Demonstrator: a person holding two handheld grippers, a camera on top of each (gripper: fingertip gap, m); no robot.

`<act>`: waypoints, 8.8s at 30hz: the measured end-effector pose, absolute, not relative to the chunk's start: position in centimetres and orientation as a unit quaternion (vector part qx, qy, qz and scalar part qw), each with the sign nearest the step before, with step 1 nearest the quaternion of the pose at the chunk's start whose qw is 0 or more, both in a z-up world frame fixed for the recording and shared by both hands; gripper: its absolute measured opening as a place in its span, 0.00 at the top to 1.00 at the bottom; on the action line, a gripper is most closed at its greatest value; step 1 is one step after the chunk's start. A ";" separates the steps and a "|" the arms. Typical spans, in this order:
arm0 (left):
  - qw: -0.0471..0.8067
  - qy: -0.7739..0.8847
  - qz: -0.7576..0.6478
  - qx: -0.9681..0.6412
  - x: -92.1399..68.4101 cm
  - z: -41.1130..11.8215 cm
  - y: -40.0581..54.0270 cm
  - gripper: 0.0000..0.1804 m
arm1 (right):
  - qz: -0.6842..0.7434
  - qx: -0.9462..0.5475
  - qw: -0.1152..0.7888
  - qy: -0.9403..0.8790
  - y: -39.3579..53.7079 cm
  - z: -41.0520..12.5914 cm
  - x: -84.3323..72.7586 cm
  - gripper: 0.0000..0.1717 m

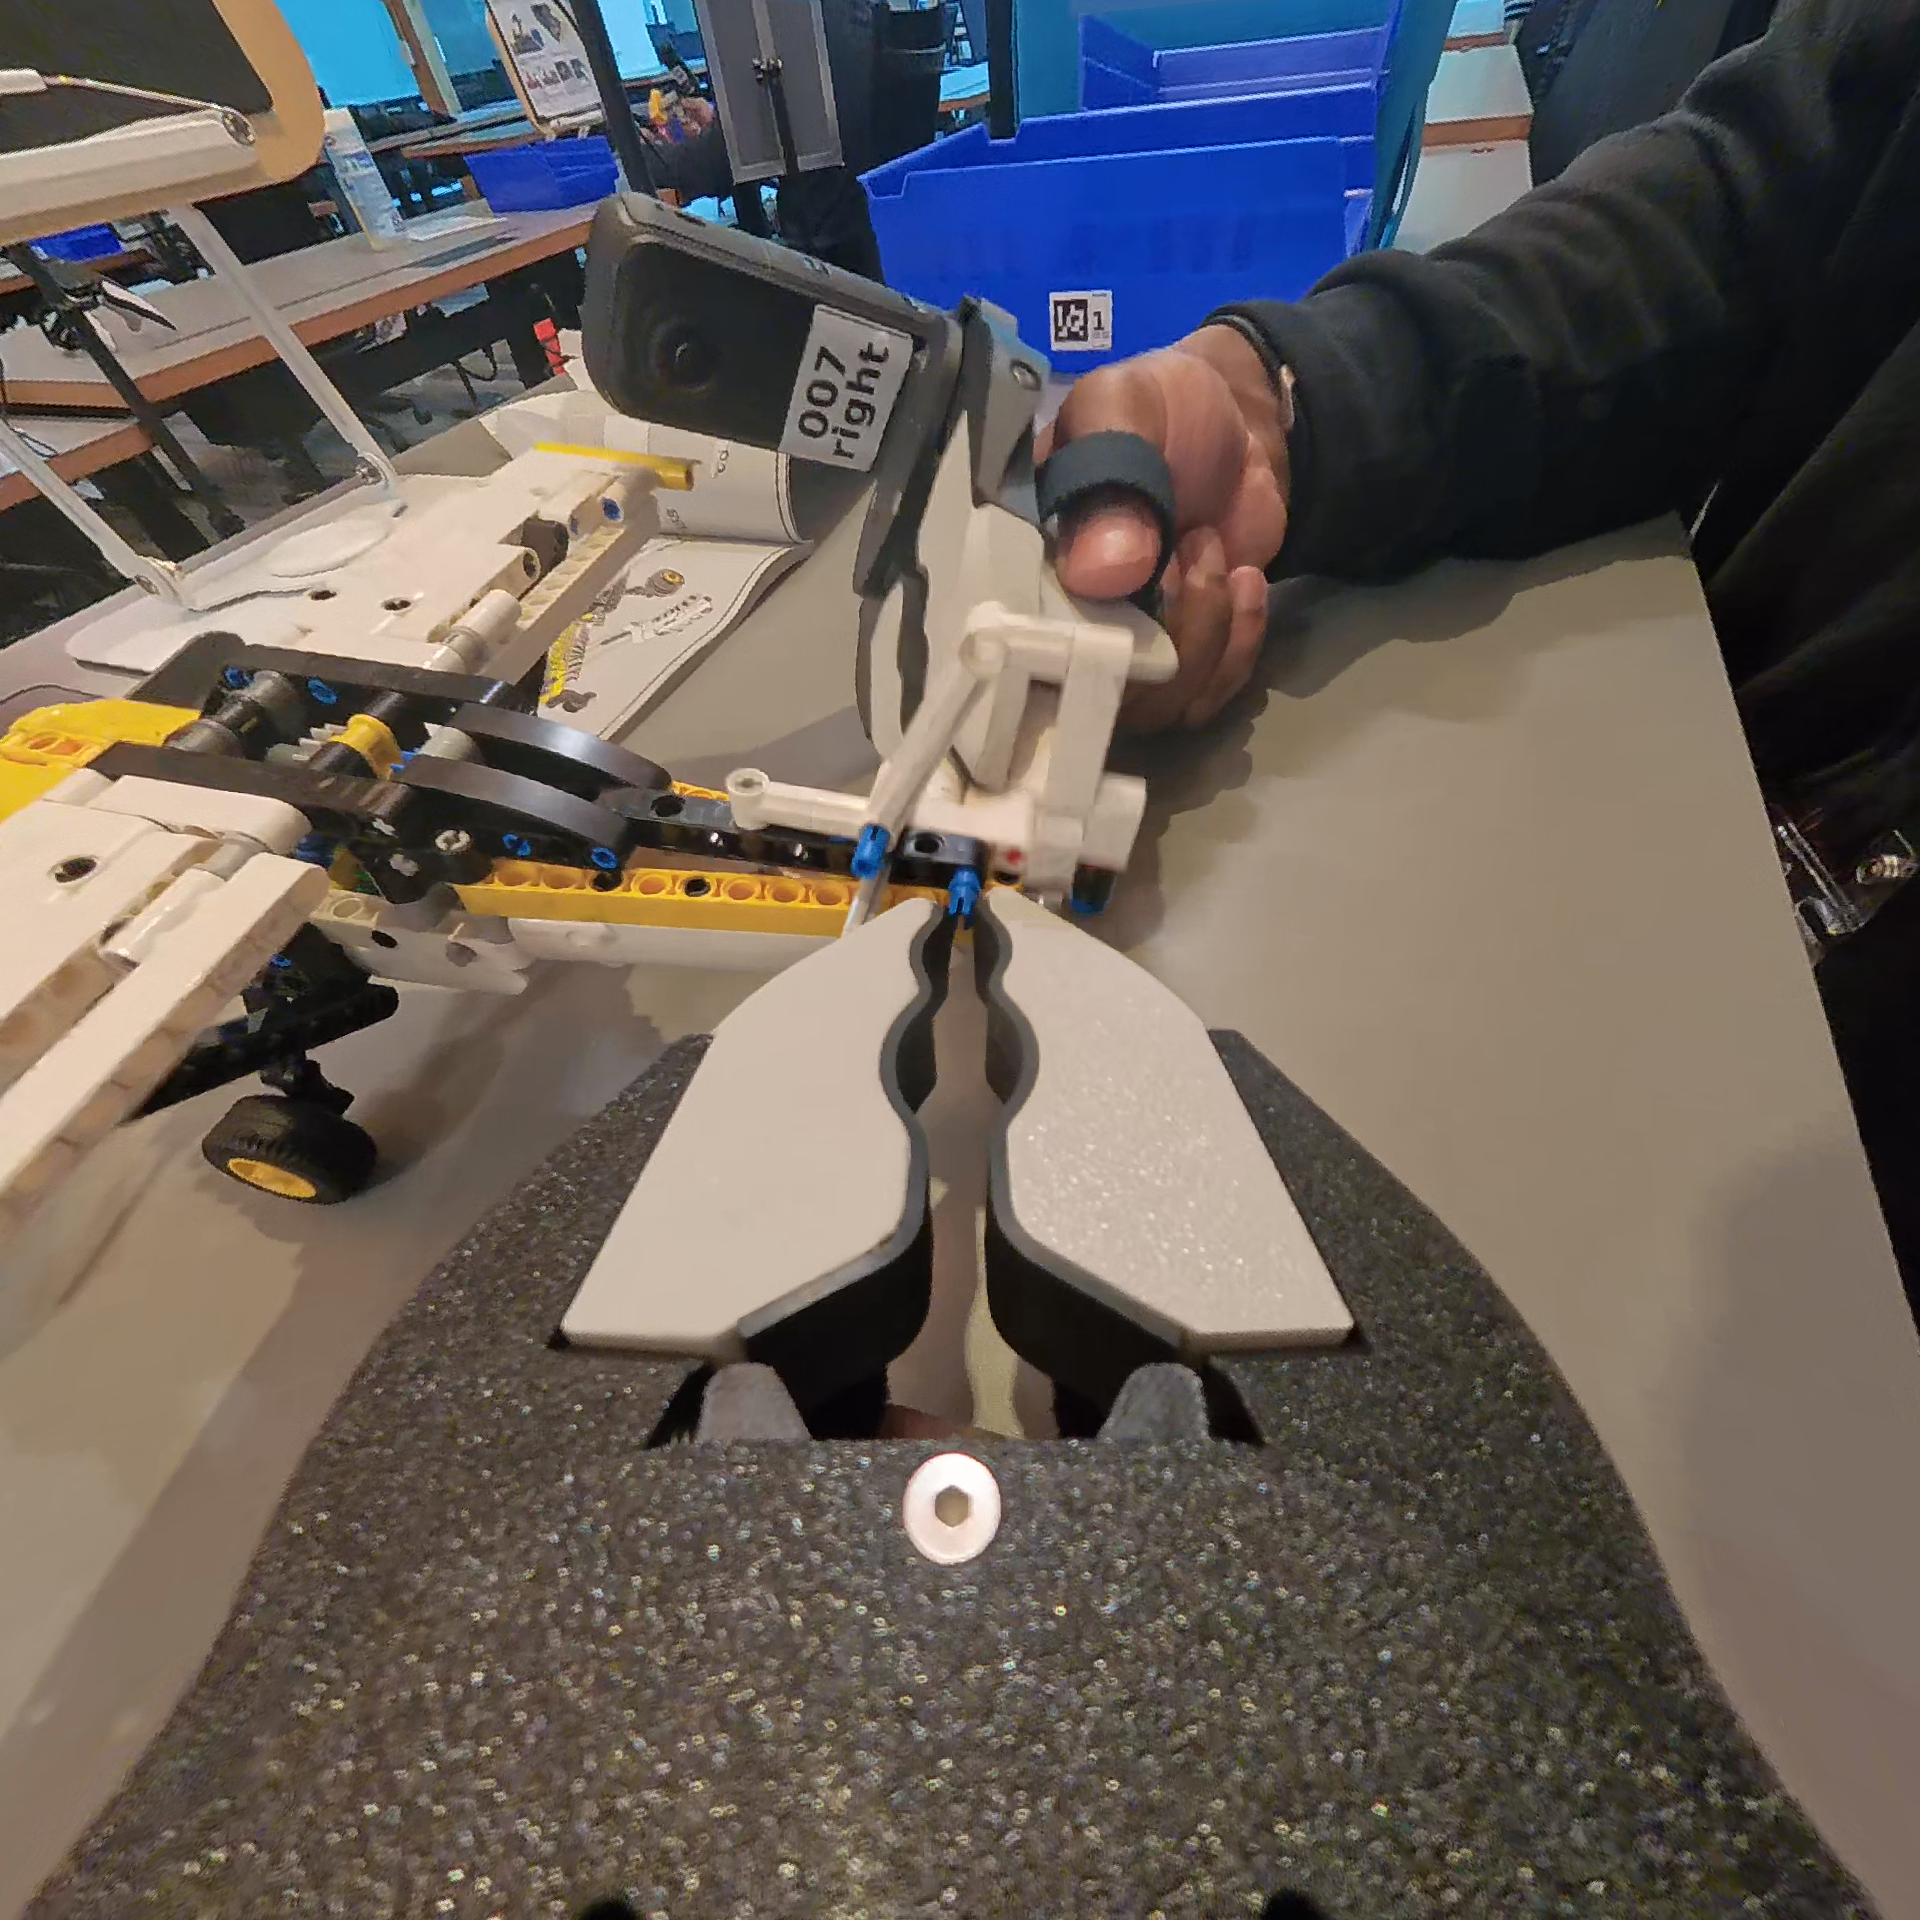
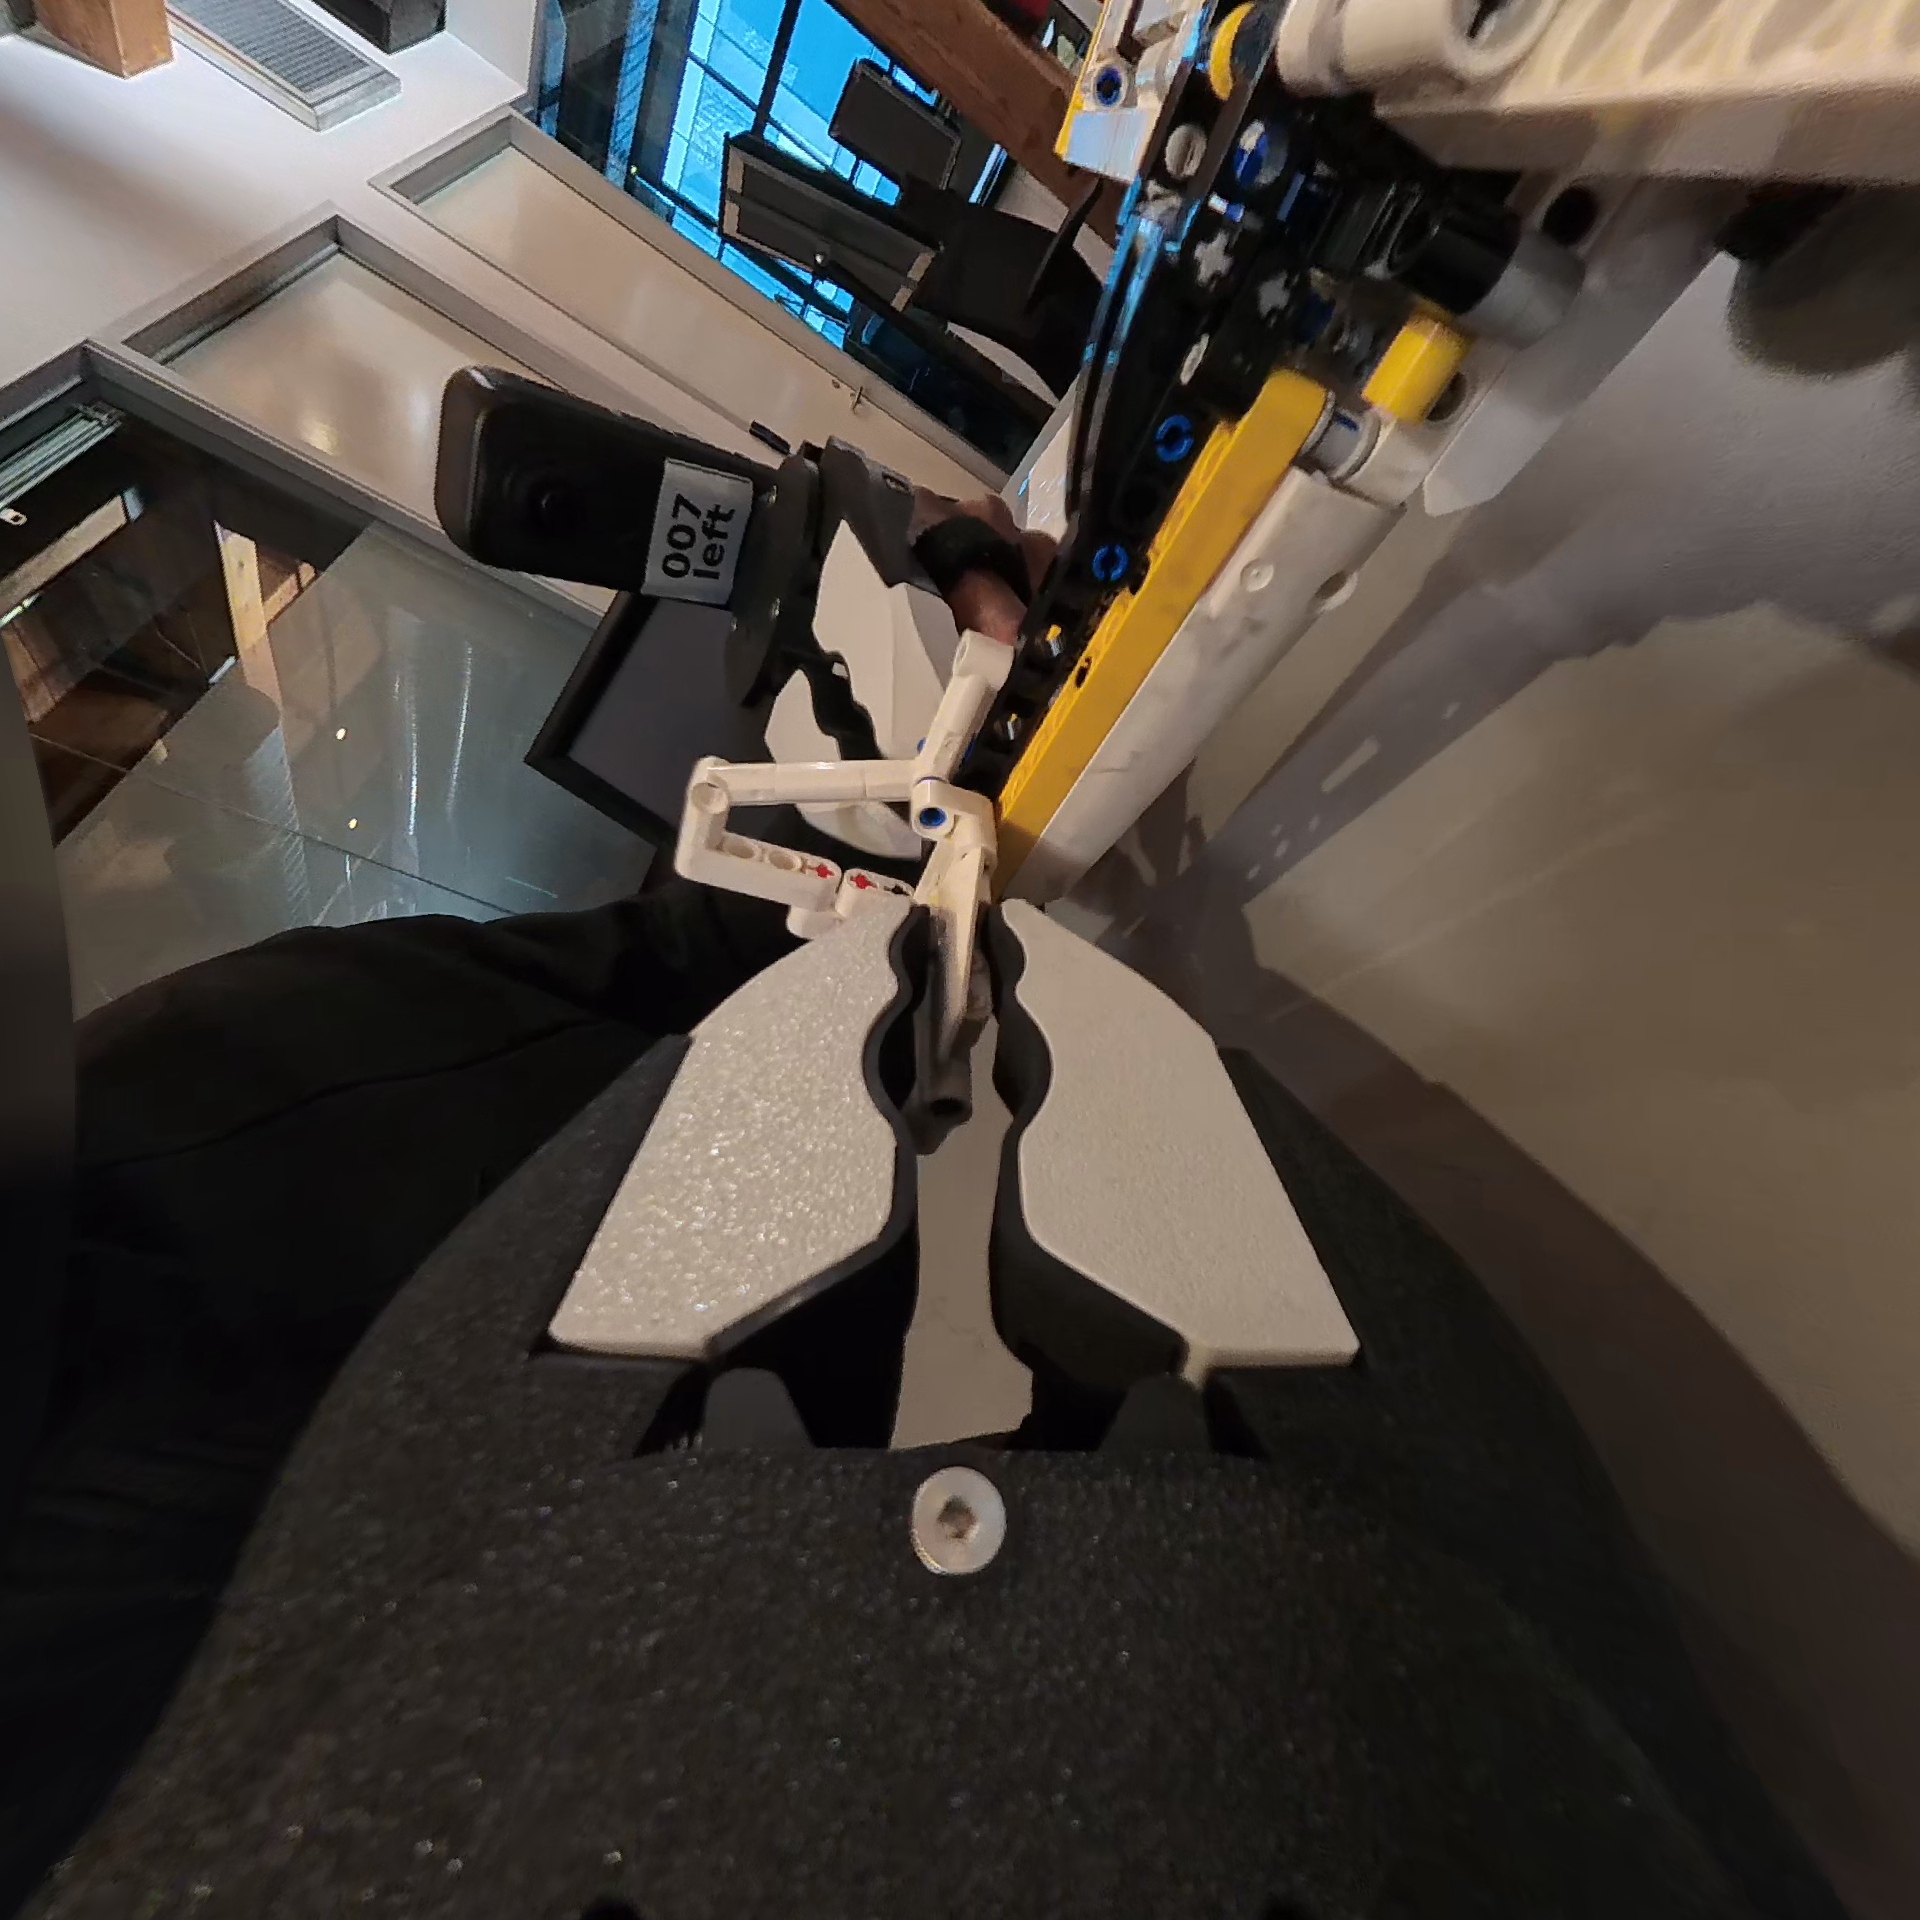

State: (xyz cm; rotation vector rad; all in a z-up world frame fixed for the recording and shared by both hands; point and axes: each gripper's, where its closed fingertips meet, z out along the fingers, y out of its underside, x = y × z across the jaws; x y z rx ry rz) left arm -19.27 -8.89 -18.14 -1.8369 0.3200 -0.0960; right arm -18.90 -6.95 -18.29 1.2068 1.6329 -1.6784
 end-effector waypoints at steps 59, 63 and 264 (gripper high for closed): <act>0.590 0.176 -0.026 -0.788 -19.0 -18.4 -8.0 0.98 | -0.605 0.457 0.236 0.607 -6.8 -18.8 -18.8 0.96; 0.587 0.176 -0.022 -0.790 -19.0 -18.6 -7.8 0.98 | -0.600 0.463 0.231 0.610 -6.8 -19.1 -18.9 0.96; 0.641 0.011 0.007 -0.768 -13.0 -16.7 15.5 0.76 | -0.051 0.364 -0.571 0.734 28.7 -22.2 -17.6 0.93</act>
